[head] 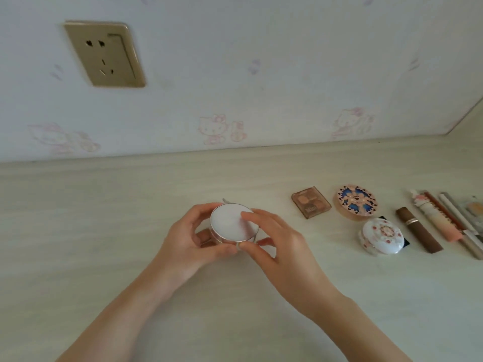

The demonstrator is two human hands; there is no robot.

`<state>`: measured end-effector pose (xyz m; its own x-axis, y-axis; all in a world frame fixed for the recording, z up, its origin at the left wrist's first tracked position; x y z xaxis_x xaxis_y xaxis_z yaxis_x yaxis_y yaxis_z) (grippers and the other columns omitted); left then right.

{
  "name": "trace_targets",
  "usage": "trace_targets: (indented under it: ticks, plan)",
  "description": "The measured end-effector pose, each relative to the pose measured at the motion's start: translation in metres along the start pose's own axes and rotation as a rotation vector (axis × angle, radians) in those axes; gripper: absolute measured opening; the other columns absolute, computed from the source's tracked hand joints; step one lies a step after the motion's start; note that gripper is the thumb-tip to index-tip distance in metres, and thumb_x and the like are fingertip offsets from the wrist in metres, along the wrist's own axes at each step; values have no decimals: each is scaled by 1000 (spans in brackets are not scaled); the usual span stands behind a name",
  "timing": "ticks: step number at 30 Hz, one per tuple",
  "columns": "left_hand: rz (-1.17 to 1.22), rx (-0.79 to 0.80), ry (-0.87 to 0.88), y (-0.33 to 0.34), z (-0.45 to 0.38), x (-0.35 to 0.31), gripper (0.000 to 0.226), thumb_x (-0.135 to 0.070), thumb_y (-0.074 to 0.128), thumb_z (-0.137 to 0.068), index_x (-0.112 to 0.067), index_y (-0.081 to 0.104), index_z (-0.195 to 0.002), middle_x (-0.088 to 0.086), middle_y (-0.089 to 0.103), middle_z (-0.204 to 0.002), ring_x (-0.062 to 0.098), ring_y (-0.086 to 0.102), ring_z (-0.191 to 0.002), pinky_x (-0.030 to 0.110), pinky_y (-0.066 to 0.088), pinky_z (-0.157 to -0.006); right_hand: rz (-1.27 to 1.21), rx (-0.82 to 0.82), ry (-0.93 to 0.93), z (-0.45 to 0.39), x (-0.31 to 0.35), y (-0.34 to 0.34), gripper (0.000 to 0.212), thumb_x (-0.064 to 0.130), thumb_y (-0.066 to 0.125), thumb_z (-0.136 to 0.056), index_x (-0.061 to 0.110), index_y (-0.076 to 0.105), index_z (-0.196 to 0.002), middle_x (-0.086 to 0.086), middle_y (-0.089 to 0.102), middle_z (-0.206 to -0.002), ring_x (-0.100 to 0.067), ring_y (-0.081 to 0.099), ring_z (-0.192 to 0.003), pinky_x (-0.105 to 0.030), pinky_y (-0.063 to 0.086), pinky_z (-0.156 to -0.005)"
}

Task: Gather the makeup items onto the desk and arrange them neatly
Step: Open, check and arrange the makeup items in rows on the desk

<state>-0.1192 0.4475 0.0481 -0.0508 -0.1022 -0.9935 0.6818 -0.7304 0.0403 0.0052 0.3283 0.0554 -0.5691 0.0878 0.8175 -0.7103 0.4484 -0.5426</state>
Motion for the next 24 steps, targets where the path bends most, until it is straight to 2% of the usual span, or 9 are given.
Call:
trace_targets:
  ticks: [3, 8, 11, 14, 17, 21, 24]
  plan:
    - [-34, 14, 54, -9, 11, 3, 70, -3, 84, -53, -13, 56, -117, 0, 67, -116, 20, 70, -92, 23, 55, -74, -8, -5, -18, 11, 5, 11, 40, 22, 62, -92, 27, 55, -131, 23, 45, -128, 2, 48, -118, -10, 46, -87]
    - [-140, 12, 150, -18, 47, 3, 64, -8, 85, -60, -16, 57, -117, -2, 69, -112, 15, 69, -91, 21, 53, -75, 60, -1, -41, 40, 26, 22, 39, 26, 62, -92, 30, 54, -130, 11, 40, -147, -9, 54, -118, -12, 47, -87]
    - [-138, -15, 172, -25, 74, 2, 62, 1, 82, -65, -15, 58, -120, 1, 70, -111, 15, 69, -96, 19, 53, -76, 85, 4, -86, 60, 46, 27, 39, 25, 61, -92, 28, 54, -130, 7, 42, -146, -9, 52, -122, -22, 49, -92]
    - [-143, -37, 190, -32, 99, 4, 61, -1, 82, -66, -16, 59, -121, 0, 72, -107, 14, 70, -95, 18, 54, -76, 152, 48, -89, 77, 63, 31, 45, 40, 58, -91, 30, 48, -134, 9, 42, -146, -7, 49, -121, -28, 47, -97]
    - [-161, -64, 188, -37, 118, 5, 61, -6, 84, -66, -17, 60, -121, -1, 73, -104, 11, 70, -92, 17, 54, -78, 203, 123, -66, 85, 76, 32, 51, 49, 56, -89, 30, 47, -136, 11, 53, -132, -1, 54, -107, -22, 49, -91]
    - [-164, -50, 186, -43, 136, 5, 74, -26, 93, -54, -15, 60, -120, 1, 73, -106, 16, 70, -98, 27, 54, -88, 195, 178, -67, 89, 88, 32, 46, 42, 58, -91, 31, 50, -135, 14, 56, -129, -3, 58, -102, -14, 48, -85]
    - [-178, -41, 196, -44, 144, 2, 63, -11, 89, -62, -13, 61, -119, 4, 73, -105, 14, 70, -94, 25, 54, -85, 223, 202, -104, 90, 94, 35, 41, 42, 56, -93, 29, 53, -132, 13, 58, -125, -4, 57, -104, -14, 47, -85]
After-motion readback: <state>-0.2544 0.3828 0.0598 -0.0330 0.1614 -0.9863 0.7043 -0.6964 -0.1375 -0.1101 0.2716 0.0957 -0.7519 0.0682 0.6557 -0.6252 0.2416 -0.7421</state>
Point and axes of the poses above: each hand's wrist, its own z-axis away from the middle knuckle, its own y-axis out of the palm, x = y × z, the point moved 3 cm from there along -z, towards the middle knuckle
